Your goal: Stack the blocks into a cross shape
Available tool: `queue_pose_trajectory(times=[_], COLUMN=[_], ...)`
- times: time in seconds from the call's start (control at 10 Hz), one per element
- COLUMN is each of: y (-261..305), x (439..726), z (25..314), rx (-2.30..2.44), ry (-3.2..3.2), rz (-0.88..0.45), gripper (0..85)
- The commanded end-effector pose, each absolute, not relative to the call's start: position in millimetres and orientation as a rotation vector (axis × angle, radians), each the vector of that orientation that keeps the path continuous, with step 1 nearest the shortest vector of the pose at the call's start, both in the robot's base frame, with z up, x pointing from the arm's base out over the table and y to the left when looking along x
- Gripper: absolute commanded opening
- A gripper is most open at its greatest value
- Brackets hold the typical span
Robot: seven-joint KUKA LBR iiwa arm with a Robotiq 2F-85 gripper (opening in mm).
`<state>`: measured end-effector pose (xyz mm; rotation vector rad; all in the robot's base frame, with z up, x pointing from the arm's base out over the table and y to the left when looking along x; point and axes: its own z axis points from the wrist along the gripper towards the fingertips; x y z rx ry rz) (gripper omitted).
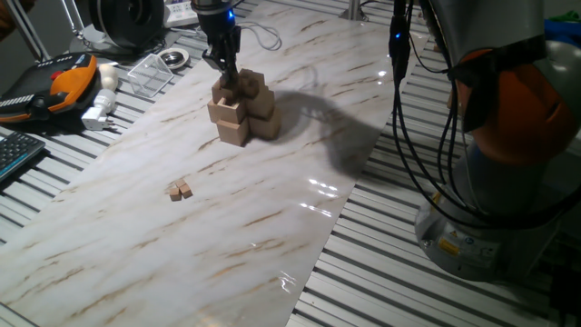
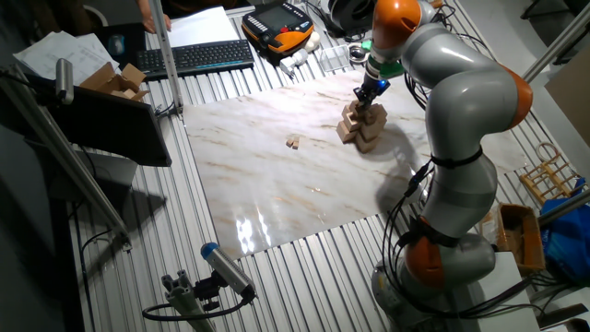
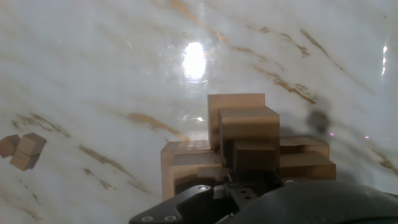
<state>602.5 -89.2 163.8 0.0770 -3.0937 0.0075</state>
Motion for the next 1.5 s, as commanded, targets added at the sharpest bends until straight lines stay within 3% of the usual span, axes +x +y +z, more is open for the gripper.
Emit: queue_pose_trajectory(times=[0.0, 1.4], y=[-89.4, -91.3], x=[603.5, 602.9], z=[164.0, 167.2], rx=[0.077, 0.097], ry=[-3.095, -3.073], rz=[0.008, 0.002], gripper=[0.0, 0.0])
